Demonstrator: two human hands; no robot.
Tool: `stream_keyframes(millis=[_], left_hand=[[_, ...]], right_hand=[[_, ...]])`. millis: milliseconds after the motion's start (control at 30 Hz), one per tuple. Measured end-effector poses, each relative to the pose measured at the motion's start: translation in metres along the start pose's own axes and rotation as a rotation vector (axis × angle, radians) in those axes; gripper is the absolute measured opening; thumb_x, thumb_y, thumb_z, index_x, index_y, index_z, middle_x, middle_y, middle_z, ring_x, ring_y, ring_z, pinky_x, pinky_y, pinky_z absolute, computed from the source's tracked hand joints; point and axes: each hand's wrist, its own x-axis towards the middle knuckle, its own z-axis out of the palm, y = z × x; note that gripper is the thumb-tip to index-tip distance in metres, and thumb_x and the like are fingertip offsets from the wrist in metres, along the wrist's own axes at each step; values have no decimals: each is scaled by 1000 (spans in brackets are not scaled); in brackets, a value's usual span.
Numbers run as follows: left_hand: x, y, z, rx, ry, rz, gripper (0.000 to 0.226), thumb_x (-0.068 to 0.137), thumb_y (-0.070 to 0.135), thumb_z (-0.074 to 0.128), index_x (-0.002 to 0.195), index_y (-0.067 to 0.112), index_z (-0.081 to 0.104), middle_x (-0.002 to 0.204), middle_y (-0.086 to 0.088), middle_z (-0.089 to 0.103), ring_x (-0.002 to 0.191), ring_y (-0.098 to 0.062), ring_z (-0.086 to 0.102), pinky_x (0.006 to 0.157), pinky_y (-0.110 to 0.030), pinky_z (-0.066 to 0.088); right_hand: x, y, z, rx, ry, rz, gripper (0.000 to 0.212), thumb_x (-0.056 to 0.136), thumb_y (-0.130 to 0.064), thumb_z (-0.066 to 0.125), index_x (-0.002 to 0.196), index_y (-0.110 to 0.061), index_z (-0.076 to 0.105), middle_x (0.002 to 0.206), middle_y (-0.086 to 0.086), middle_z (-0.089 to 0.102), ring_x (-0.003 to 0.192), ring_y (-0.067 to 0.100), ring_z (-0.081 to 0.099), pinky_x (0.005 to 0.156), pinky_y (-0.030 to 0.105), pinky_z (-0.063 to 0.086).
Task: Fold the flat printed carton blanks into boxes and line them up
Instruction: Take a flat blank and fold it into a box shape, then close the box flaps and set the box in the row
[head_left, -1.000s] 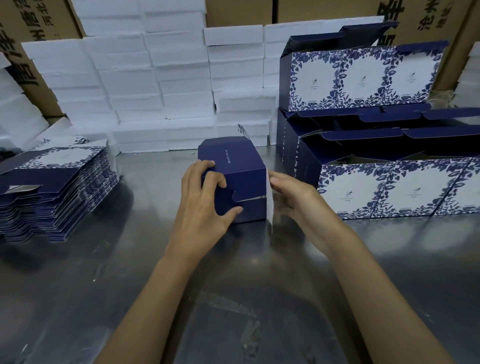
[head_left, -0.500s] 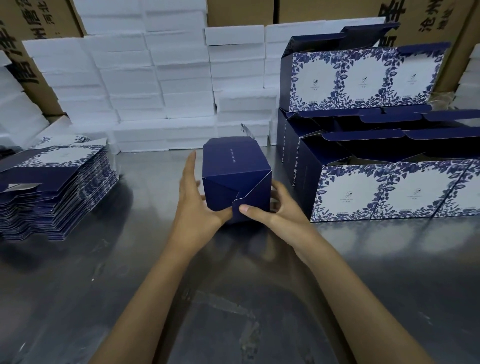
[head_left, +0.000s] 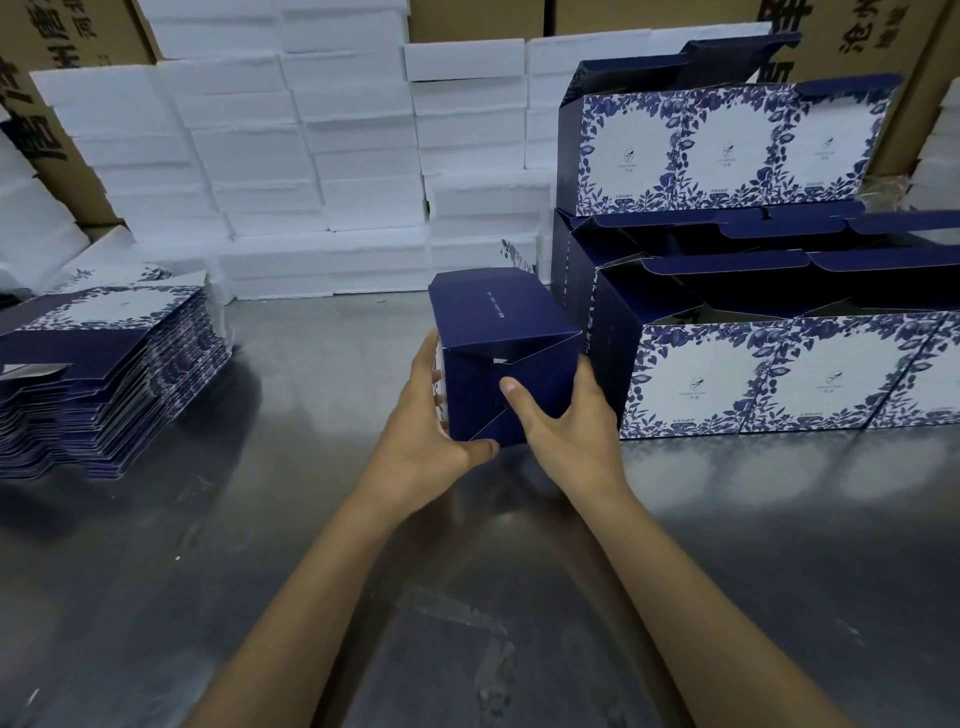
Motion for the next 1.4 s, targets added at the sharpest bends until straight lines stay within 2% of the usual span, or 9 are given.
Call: stream_keyframes(millis=[333,500,633,733,867,1000,1167,1300,1400], left_hand=[[-5,11,5,-51,2,-5,110,72,-1,85,153,34,19,110,42,56,99,24,55,69,-3,48],[-6,25,0,-339,191,-145,69,71,68,75,133,55,47,123,20,64,107,8,63,92,-29,56],[-4,29,-9,-474,288,-132,47,77,70,65,117,45,63,114,27,66,99,14,63,79,-27,57],[-2,29,-15,-514,293,-134,70,60,64,81,123,45,58,131,19,57,116,6,58,98,-33,52],[-3,34,-19,-434,253,-20,103,52,56,90,139,47,35,134,32,51,123,13,51,95,-13,45],[-1,34,-21,-396,317,-113,113,55,81,72,152,49,22,127,28,60,119,8,56,110,-33,38],[3,30,-21,-409,320,-178,76,70,79,52,135,41,50,121,2,67,101,-8,66,87,-35,53],[7,37,-21,-446,319,-181,53,79,69,43,119,38,57,95,2,62,72,-1,64,66,-26,52],[4,38,-19,-385,304,-206,58,82,69,42,123,30,56,100,-2,61,79,-8,63,71,-31,51]], right_hand=[[0,0,1,11,66,11,49,88,-45,73,129,-28,54,117,-9,69,106,11,65,87,27,54],[1,-11,-2,306,-139,152,55,73,-73,69,118,-42,63,108,-26,72,101,-8,67,89,22,50],[4,-16,-3,400,-194,264,67,61,-97,54,108,-50,61,115,-26,69,111,2,66,99,35,51],[7,-14,-2,515,-209,287,53,71,-74,65,112,-41,65,116,-15,73,108,11,69,95,37,52],[17,-10,-10,575,-142,212,42,78,-31,63,119,-41,67,129,-12,68,112,5,62,83,24,44],[15,-2,-12,403,-117,154,58,98,2,46,117,-49,64,139,-16,59,113,-14,56,91,13,50],[10,-21,-12,378,-57,224,11,91,-65,55,92,-56,62,103,-41,61,104,-19,55,89,9,43],[3,-35,-16,378,-105,152,60,65,-88,54,114,-55,58,109,-43,60,93,-31,52,81,8,36],[-3,-36,-17,361,-122,117,64,73,-76,64,127,-43,57,122,-23,65,107,-11,60,88,17,44]])
